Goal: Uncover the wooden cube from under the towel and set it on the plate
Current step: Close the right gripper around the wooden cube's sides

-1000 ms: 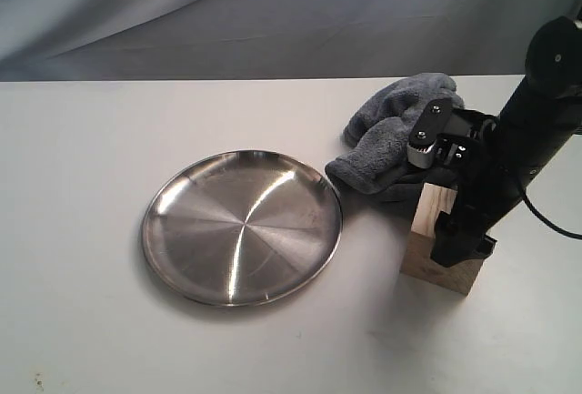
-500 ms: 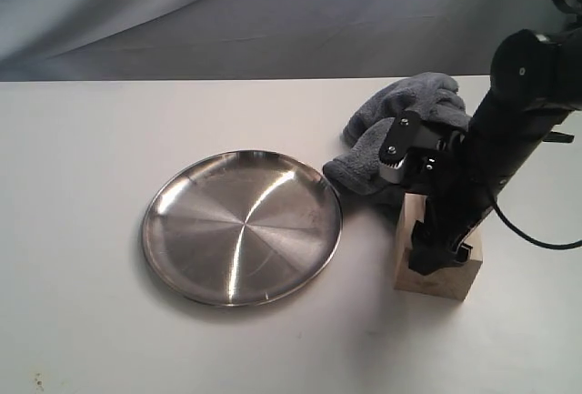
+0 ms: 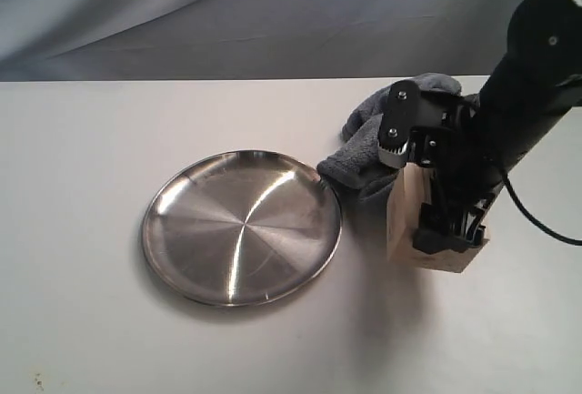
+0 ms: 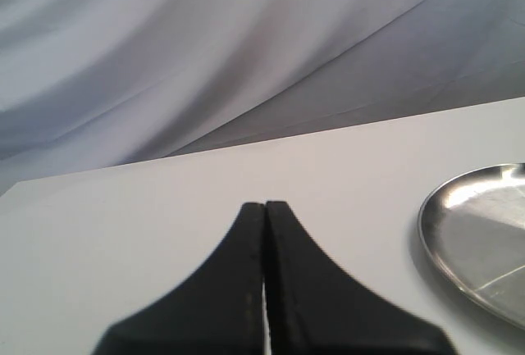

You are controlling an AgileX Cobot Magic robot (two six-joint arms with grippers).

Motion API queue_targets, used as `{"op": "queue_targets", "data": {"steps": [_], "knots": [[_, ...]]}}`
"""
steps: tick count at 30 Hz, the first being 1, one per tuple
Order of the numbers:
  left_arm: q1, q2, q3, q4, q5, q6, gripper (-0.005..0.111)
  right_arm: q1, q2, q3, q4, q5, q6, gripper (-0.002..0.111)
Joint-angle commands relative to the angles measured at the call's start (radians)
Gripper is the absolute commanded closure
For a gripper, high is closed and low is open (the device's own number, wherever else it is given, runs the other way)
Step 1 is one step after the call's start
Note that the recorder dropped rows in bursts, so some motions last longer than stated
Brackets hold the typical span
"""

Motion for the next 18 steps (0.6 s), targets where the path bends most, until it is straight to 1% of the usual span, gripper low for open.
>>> {"op": "queue_targets", "data": {"steps": [1,5,10,14,18], "knots": [[0.001,-0.003,0.0,-0.006,-0.011,-0.004,0.107,0.005,-0.08,-0.006,0.071,-0.011,-0.016,0.108],[0.001,-0.003,0.0,-0.006,-0.011,-0.004,0.107,0.005,-0.121,-0.006,0.089,-0.004,-0.021,0.108],[0.001,-0.003,0.0,-0.006,-0.011,-0.004,0.107,0.001,-0.155,-0.006,0.029,-0.027,-0.027,0.108],[0.001,-0.003,0.0,-0.006,-0.011,-0.004,0.107,-0.002,-0.171,-0.006,-0.058,-0.082,0.081,0.108],[0.001,-0.003,0.0,-0.006,-0.011,-0.004,0.107,-0.002,-0.158,-0.006,-0.063,-0.024,0.089,0.108]]}}
